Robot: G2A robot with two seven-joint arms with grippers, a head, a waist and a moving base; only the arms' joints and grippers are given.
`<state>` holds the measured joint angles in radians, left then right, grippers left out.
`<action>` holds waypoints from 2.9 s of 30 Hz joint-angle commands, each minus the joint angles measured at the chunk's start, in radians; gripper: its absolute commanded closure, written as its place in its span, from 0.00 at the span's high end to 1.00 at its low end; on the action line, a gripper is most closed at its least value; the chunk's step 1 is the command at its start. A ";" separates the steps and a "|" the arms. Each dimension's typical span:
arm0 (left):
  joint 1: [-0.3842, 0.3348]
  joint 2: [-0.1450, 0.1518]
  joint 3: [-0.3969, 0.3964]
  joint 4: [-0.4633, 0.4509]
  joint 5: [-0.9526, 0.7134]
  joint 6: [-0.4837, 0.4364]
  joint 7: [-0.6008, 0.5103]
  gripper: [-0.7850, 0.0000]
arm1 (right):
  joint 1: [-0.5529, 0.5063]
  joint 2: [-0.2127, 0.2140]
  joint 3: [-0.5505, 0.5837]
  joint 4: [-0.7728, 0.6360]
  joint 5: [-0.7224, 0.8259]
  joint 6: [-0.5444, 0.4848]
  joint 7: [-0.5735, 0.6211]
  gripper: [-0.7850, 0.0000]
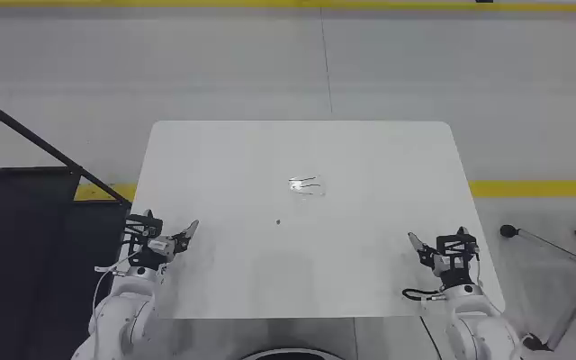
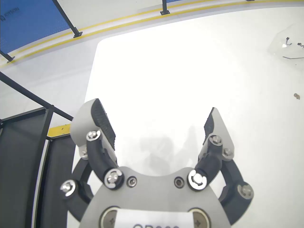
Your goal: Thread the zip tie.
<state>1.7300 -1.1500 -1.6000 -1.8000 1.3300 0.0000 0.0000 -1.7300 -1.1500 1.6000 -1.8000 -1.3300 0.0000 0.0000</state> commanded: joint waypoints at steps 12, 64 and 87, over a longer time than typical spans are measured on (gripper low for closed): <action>0.000 0.000 0.000 0.000 0.000 0.000 0.000 1.00 | 0.000 0.000 0.000 0.000 0.000 0.000 0.000 1.00; -0.448 -0.027 0.140 0.067 -0.841 -0.058 -0.653 1.00 | 0.000 0.000 0.000 0.000 0.000 0.000 0.000 1.00; -0.838 -0.083 0.377 0.411 -1.167 0.234 -0.835 1.00 | 0.000 0.000 0.000 0.000 0.000 0.000 0.000 1.00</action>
<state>0.8915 -1.2334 -1.2224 -1.3887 0.1628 0.2350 -0.8353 -1.7300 -1.1500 1.6000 -1.8000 -1.3300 0.0000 0.0000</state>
